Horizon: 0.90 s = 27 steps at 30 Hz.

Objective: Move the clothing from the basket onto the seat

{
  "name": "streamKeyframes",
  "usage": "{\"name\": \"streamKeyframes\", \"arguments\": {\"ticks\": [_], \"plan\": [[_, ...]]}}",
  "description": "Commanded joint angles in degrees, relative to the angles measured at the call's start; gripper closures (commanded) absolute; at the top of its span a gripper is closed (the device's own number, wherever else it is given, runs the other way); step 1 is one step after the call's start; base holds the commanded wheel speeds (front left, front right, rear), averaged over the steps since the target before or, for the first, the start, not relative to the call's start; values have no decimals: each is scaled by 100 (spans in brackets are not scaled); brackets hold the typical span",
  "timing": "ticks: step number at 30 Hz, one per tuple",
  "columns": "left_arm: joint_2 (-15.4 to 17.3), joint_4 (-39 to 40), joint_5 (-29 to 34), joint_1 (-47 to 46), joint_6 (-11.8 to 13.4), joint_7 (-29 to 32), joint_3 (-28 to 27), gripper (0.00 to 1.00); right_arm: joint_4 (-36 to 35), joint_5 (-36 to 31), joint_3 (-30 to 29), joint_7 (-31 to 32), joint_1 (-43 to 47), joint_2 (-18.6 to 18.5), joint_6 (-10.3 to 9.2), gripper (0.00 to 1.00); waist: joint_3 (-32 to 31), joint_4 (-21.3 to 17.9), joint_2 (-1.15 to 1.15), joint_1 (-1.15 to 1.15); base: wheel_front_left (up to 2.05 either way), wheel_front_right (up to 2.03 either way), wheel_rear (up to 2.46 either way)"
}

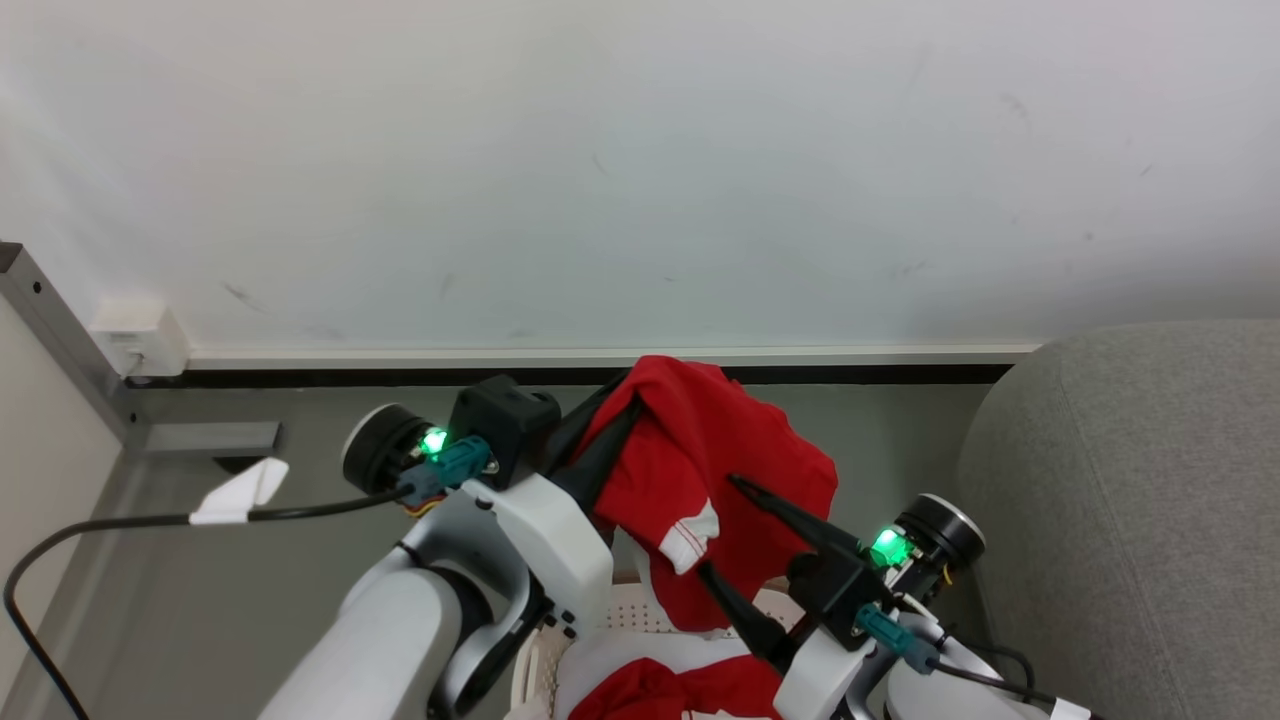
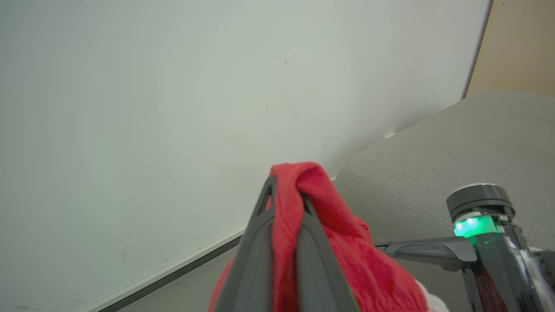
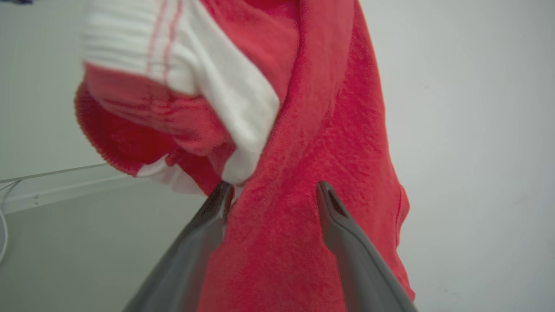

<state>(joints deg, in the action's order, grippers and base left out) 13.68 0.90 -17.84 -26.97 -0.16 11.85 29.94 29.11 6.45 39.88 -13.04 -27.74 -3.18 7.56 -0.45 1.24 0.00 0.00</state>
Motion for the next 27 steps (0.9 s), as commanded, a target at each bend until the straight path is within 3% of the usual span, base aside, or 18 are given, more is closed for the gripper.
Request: {"name": "streamKeyframes", "arguments": {"ticks": [1, 12, 13, 14, 27], "plan": [[-9, -3, 22, -64, -16, -5, 13, 100, 191, 36, 14, -74, -135, 18, -14, 0, 8, 31, 0, 0, 0, 0, 0], [-41, -117, -56, -53, -36, -57, 111, 100, 294, 809, 483, -215, -559, 24, -14, 0, -8, 90, 0, 0, 0, 0, 0], [-36, -121, -61, -47, -30, -65, 115, 100, 281, 881, 518, -217, -574, 24, -14, 53, -11, 86, 0, 0, 0, 0, 0], [-34, -123, -66, -42, -25, -65, 118, 100, 268, 959, 538, -219, -582, 24, -14, 98, -11, 82, 0, 0, 0, 0, 0], [29, -124, -82, -65, 20, -81, 135, 100, 129, 1223, 606, -220, -583, 26, -14, 100, 19, -21, 0, 0, 0, 0, 0]]}}
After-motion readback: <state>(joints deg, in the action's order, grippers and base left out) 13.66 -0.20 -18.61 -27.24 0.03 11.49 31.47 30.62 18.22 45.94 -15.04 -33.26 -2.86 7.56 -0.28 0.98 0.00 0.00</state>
